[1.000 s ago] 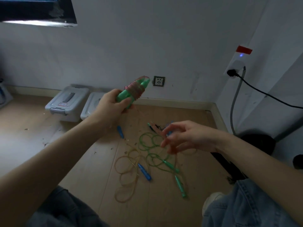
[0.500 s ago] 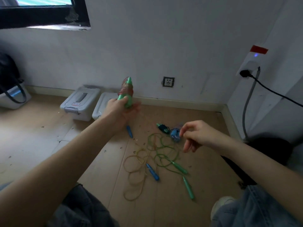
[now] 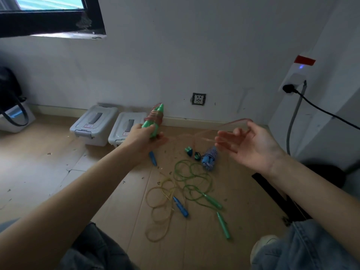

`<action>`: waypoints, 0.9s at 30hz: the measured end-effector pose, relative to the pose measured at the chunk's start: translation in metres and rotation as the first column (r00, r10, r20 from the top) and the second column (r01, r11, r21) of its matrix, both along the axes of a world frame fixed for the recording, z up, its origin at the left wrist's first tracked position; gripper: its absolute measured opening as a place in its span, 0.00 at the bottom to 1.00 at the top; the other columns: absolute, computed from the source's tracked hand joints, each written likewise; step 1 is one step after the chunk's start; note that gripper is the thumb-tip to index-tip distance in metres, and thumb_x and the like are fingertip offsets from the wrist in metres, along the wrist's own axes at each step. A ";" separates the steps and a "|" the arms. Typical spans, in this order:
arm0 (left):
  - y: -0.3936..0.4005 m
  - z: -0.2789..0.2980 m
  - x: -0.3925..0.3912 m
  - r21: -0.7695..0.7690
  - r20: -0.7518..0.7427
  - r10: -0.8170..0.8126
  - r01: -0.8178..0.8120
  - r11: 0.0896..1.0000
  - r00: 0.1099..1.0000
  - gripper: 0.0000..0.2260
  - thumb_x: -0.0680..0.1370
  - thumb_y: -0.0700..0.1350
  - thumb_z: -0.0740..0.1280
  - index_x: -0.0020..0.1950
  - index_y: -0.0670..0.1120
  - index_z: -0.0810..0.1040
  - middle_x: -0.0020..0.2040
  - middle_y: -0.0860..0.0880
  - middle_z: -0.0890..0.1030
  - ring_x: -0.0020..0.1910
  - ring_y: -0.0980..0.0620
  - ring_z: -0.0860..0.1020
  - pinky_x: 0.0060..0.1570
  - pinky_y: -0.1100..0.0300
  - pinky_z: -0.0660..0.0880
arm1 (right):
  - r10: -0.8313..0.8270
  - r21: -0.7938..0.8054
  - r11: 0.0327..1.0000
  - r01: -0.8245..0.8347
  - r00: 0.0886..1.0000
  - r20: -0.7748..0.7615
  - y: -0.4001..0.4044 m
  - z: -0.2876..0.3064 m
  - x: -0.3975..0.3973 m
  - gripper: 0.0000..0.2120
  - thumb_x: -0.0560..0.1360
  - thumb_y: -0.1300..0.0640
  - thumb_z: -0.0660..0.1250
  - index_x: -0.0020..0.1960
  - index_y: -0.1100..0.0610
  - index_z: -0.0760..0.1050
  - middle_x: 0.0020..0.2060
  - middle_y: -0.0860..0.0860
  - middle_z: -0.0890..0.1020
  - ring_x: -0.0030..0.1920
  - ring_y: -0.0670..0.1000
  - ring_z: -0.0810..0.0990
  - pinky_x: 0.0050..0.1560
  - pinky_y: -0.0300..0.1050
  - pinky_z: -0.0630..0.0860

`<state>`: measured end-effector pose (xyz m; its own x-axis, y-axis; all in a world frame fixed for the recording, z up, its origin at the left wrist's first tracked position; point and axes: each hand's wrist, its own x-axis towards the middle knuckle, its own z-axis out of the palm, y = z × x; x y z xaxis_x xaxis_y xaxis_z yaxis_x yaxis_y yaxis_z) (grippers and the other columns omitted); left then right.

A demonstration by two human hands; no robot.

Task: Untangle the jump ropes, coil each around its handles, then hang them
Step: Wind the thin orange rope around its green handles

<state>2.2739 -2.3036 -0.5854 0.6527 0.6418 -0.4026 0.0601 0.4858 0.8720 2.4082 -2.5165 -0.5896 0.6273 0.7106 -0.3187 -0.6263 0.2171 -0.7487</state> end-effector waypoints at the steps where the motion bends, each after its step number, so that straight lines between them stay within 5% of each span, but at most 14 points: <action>1: 0.002 0.001 0.000 -0.022 0.002 0.039 -0.039 0.999 0.999 0.15 0.78 0.37 0.60 0.64 0.37 0.64 0.54 0.39 0.72 0.40 0.51 0.76 0.33 0.58 0.80 | 0.000 0.007 1.000 0.000 1.000 0.000 0.000 0.001 0.000 0.30 0.80 0.44 0.49 0.26 0.57 0.72 0.32 0.57 0.82 0.41 0.57 0.83 0.49 0.54 0.78; 6: -0.005 -0.002 0.002 -0.079 -0.038 0.042 -0.045 0.996 0.998 0.12 0.78 0.39 0.61 0.61 0.40 0.65 0.53 0.39 0.75 0.46 0.47 0.79 0.29 0.57 0.80 | 0.156 -0.179 0.973 -0.144 0.986 0.053 0.008 0.010 -0.015 0.24 0.79 0.46 0.51 0.35 0.60 0.75 0.17 0.48 0.62 0.19 0.47 0.67 0.25 0.39 0.75; 8: -0.007 0.000 0.002 -0.137 0.020 0.042 -0.039 0.990 0.999 0.11 0.78 0.38 0.61 0.59 0.42 0.65 0.52 0.39 0.73 0.45 0.47 0.78 0.27 0.58 0.78 | 0.233 -0.199 0.957 -0.212 0.968 0.091 0.007 0.013 -0.015 0.15 0.76 0.50 0.59 0.47 0.60 0.78 0.19 0.46 0.61 0.18 0.44 0.64 0.24 0.35 0.69; 11: -0.005 0.001 0.003 -0.110 0.042 0.054 -0.049 0.993 0.998 0.09 0.78 0.37 0.60 0.57 0.41 0.64 0.54 0.38 0.72 0.42 0.47 0.77 0.23 0.60 0.77 | 0.201 -0.087 0.977 -0.194 0.976 0.082 0.004 0.016 -0.005 0.18 0.74 0.56 0.61 0.63 0.54 0.73 0.22 0.47 0.69 0.19 0.42 0.66 0.23 0.33 0.70; 14: -0.008 0.000 0.002 -0.063 0.016 0.011 -0.010 0.998 1.000 0.09 0.78 0.38 0.61 0.57 0.43 0.64 0.51 0.40 0.74 0.41 0.48 0.78 0.24 0.61 0.77 | 0.148 -0.048 0.988 -0.144 0.987 0.071 0.005 0.012 -0.002 0.23 0.75 0.57 0.60 0.68 0.44 0.64 0.44 0.58 0.84 0.18 0.43 0.70 0.20 0.33 0.72; 17: -0.006 0.002 0.000 0.008 0.011 0.042 -0.042 0.999 0.999 0.09 0.79 0.38 0.60 0.59 0.42 0.65 0.46 0.41 0.73 0.39 0.50 0.77 0.21 0.63 0.75 | -0.047 0.028 0.999 0.045 0.993 0.106 0.003 0.011 0.006 0.39 0.69 0.61 0.65 0.74 0.43 0.53 0.61 0.61 0.75 0.28 0.48 0.81 0.29 0.39 0.79; 19: -0.001 0.003 -0.004 -0.026 0.022 0.082 -0.081 0.996 0.996 0.10 0.79 0.37 0.60 0.59 0.42 0.65 0.46 0.41 0.72 0.39 0.50 0.76 0.23 0.63 0.76 | -0.141 0.004 0.990 0.143 0.968 0.208 -0.002 0.014 0.014 0.37 0.69 0.62 0.66 0.73 0.47 0.54 0.64 0.57 0.72 0.44 0.51 0.83 0.39 0.43 0.80; 23: -0.002 0.014 -0.008 -0.141 0.085 0.101 -0.088 0.986 0.991 0.13 0.78 0.37 0.61 0.61 0.42 0.63 0.49 0.39 0.71 0.44 0.47 0.77 0.32 0.55 0.81 | 0.296 -0.463 0.884 -0.059 0.837 0.460 -0.001 0.001 0.003 0.24 0.65 0.50 0.68 0.61 0.47 0.71 0.63 0.47 0.72 0.61 0.50 0.73 0.59 0.46 0.70; 27: -0.014 0.027 -0.007 -0.160 0.152 0.063 -0.038 0.986 0.986 0.14 0.78 0.38 0.60 0.63 0.40 0.63 0.57 0.37 0.71 0.44 0.45 0.78 0.24 0.61 0.78 | 0.691 -0.790 0.611 0.039 0.460 0.557 0.011 -0.007 -0.007 0.06 0.73 0.48 0.66 0.50 0.46 0.75 0.68 0.50 0.69 0.63 0.50 0.71 0.63 0.49 0.69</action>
